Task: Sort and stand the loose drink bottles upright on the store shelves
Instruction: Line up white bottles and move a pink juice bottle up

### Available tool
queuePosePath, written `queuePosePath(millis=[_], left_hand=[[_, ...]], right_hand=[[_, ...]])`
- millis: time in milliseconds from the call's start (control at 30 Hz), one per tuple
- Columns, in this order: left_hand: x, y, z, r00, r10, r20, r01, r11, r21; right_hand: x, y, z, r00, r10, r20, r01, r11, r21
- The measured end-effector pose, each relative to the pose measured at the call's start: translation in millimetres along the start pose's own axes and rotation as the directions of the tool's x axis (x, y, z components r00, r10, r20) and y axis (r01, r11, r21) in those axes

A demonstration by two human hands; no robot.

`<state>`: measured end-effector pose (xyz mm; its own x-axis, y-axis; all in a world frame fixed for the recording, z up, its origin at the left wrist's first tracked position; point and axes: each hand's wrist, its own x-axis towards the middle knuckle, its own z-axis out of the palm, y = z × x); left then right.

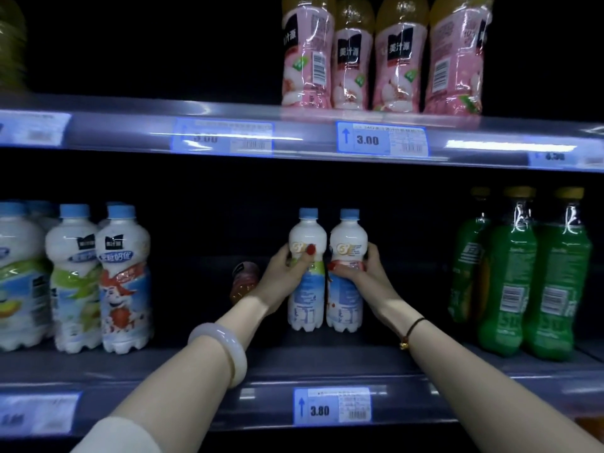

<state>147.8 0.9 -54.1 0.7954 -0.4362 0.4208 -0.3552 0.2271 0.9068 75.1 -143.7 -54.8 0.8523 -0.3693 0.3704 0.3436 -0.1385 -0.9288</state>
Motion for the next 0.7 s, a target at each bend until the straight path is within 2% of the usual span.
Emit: queuePosePath(millis=[33,67,100,133,167,200,233,300,367,433,467,533,567,600,667,700], left_hand=[[-1.6,2.8,-2.9,0.988,0.07,-0.137,-0.055,0.992,0.113],[0.0,2.6,-9.8,0.938,0.161,-0.307,-0.076,0.96,0.271],[0.1,4.9,-18.6,0.865,0.24,-0.441,-0.012,0.888,0.46],[1.6,3.0,-29.4,0.821,0.264,-0.505,0.135,0.77,0.623],[2.3,-0.5,-39.6,0.832,0.179,-0.525,0.309,0.636,0.707],[1.9,-5.1,-47.9,0.855,0.034,-0.518,0.426,0.524,0.738],[0.4,-9.4,-52.2,0.859,-0.126,-0.496,0.491,0.479,0.728],[-1.6,-14.6,-55.2,0.839,-0.279,-0.467,0.541,0.515,0.665],[-1.8,-13.5,-54.9,0.834,-0.278,-0.476,0.546,0.534,0.645],[-9.4,-4.9,-51.4,0.834,-0.294,-0.467,0.548,0.543,0.636],[-13.9,-2.3,-50.3,0.832,-0.314,-0.457,0.549,0.58,0.602],[-31.3,13.5,-48.3,0.812,-0.428,-0.396,0.574,0.704,0.417],[-38.3,22.4,-50.4,0.778,-0.528,-0.34,0.621,0.726,0.296],[-47.9,34.8,-52.1,0.728,-0.626,-0.278,0.679,0.713,0.175],[-63.0,53.1,-58.4,0.699,-0.688,-0.196,0.697,0.717,-0.03],[-68.5,56.0,-63.4,0.716,-0.668,-0.201,0.668,0.74,-0.081]], right_hand=[[-0.9,1.1,0.2,1.0,0.006,-0.002,-0.006,1.0,-0.003],[-1.7,2.1,0.2,1.0,0.006,-0.007,-0.006,1.0,-0.014],[-3.3,2.6,-0.1,1.0,0.001,-0.016,-0.002,0.999,-0.033],[-4.9,3.2,-0.9,1.0,-0.007,-0.027,0.006,0.999,-0.051],[-5.7,4.1,-2.1,0.999,-0.015,-0.036,0.012,0.998,-0.067],[-6.8,5.4,-3.1,0.999,-0.02,-0.043,0.017,0.997,-0.075],[-8.7,6.6,-3.8,0.998,-0.024,-0.051,0.02,0.996,-0.083],[-14.7,6.8,-4.3,0.997,-0.05,-0.058,0.044,0.993,-0.106],[-23.5,4.0,-3.6,0.995,-0.075,-0.065,0.064,0.986,-0.154],[-32.1,3.4,-0.3,0.98,-0.14,-0.14,0.085,0.936,-0.342],[-36.3,1.8,1.8,0.954,-0.217,-0.207,0.096,0.875,-0.475],[-49.6,-10.4,10.2,0.847,-0.436,-0.305,0.157,0.752,-0.64],[-57.7,-19.5,16.0,0.809,-0.51,-0.292,0.213,0.717,-0.663],[-67.5,-28.8,24.1,0.81,-0.539,-0.232,0.285,0.707,-0.648],[-79.9,-37.7,47.5,0.883,-0.467,-0.054,0.346,0.724,-0.597],[-82.7,-39.1,62.0,0.924,-0.383,-0.002,0.31,0.75,-0.584]])
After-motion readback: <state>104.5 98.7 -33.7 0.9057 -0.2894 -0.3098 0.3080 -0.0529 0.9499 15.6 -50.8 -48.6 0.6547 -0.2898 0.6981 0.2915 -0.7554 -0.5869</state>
